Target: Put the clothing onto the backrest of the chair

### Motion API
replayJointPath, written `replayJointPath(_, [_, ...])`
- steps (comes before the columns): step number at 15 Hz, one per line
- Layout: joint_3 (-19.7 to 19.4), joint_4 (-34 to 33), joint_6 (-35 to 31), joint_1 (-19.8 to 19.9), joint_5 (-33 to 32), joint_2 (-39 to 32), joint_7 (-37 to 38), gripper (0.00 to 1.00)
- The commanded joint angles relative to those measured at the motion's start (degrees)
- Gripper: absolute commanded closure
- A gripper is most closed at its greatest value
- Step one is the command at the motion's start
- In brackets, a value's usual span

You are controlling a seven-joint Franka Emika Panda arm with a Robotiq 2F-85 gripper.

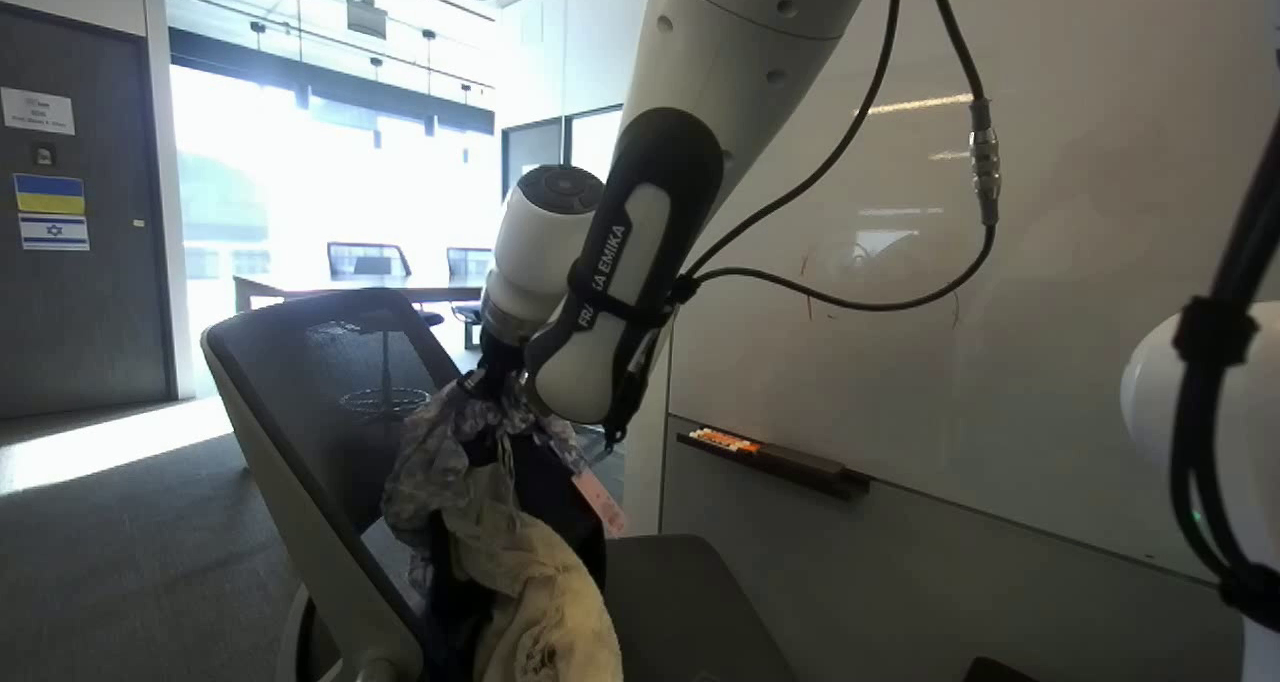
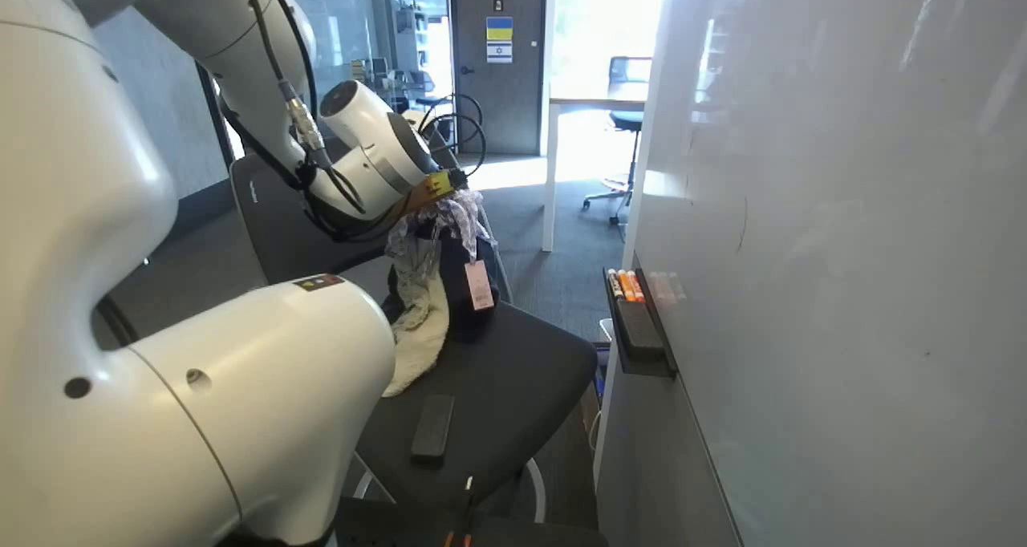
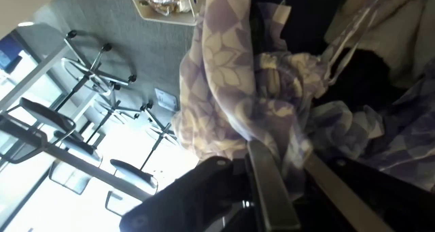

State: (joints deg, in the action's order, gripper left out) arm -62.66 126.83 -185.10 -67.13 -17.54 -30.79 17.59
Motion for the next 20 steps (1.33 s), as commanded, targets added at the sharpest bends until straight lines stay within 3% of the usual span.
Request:
replayJointPath(1, [-10.3, -2.9, -3.9, -10.0, 10.2, -7.0, -3.0, 0.97])
replayJointPath(5, [-18.7, -3.7, -4.7, -18.1, 19.2, -11.5, -5.5, 0.97])
replayJointPath(8, [-21.7, -3.8, -3.8, -22.0, 23.9, -10.6, -6.1, 0.97])
replayJointPath(13, [-20.2, -5.8, -7.7, -24.7, 30.7, -8.1, -4.5, 0.96])
replayJointPath(20, [-14.4, -12.7, -10.2, -24.1, 45.6, -13.2, 2.7, 0.95])
